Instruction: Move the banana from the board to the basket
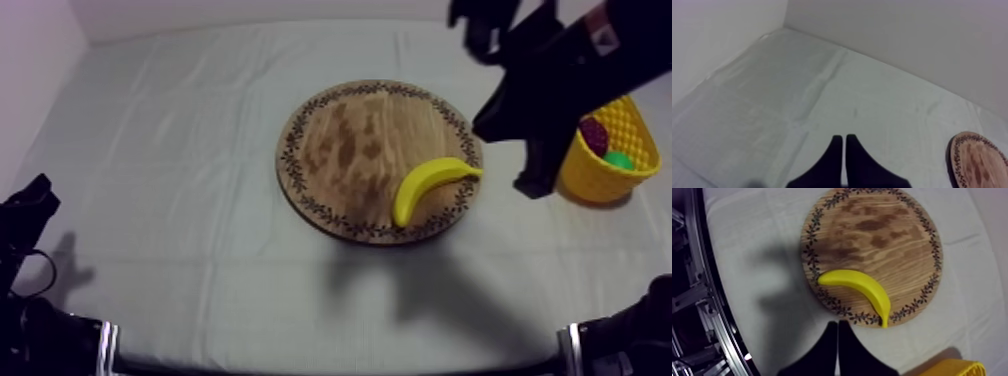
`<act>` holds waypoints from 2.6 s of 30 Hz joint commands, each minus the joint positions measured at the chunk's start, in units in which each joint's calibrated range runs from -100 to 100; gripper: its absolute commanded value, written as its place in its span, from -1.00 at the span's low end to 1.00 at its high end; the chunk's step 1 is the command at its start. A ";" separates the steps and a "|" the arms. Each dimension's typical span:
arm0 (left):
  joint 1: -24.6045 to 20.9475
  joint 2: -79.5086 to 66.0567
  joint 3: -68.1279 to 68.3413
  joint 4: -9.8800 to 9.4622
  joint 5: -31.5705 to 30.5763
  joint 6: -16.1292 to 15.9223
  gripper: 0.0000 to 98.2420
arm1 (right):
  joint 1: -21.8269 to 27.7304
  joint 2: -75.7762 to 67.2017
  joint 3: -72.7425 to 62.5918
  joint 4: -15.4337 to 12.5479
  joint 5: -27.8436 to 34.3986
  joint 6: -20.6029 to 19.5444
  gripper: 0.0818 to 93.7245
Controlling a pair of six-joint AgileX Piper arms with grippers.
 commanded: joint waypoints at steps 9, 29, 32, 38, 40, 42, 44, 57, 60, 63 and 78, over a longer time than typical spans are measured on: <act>-0.02 0.02 0.03 -0.01 -0.01 0.01 -1.00 | -0.49 11.07 -8.80 0.14 3.41 1.41 -0.99; -0.02 0.02 0.03 -0.01 -0.01 0.01 -1.00 | 5.40 14.65 -11.06 3.92 -1.34 42.15 -0.97; -0.02 0.02 0.03 -0.01 -0.01 0.01 -1.00 | 5.23 14.96 -11.56 4.18 -1.24 43.45 -0.95; -0.02 0.02 0.03 -0.01 -0.01 0.01 -1.00 | 4.13 15.57 -12.45 5.66 -0.89 41.66 -0.54; -0.02 0.02 0.03 -0.01 -0.01 0.01 -1.00 | 4.15 15.83 -12.56 6.00 -0.82 41.32 -0.32; -0.02 0.02 0.03 -0.01 -0.01 0.01 -1.00 | 4.30 16.08 -12.62 6.13 -0.93 41.09 -0.11; -0.02 0.02 0.03 -0.01 -0.01 0.01 -1.00 | 4.41 16.34 -12.62 6.07 -1.24 40.78 0.07; -0.02 0.02 0.03 -0.01 -0.01 0.01 -1.00 | 5.00 18.28 -12.62 5.23 -2.89 37.81 0.54; -0.02 0.02 0.03 -0.01 -0.01 0.01 -1.00 | 5.00 19.36 -11.07 5.31 -3.93 37.38 0.55; -0.02 0.02 0.03 -0.01 -0.01 0.01 -1.00 | 4.96 20.92 -9.07 5.38 -5.43 37.06 0.54; -0.02 0.02 0.03 -0.01 -0.01 0.01 -1.00 | 3.77 32.86 -3.26 5.82 -17.31 34.15 0.54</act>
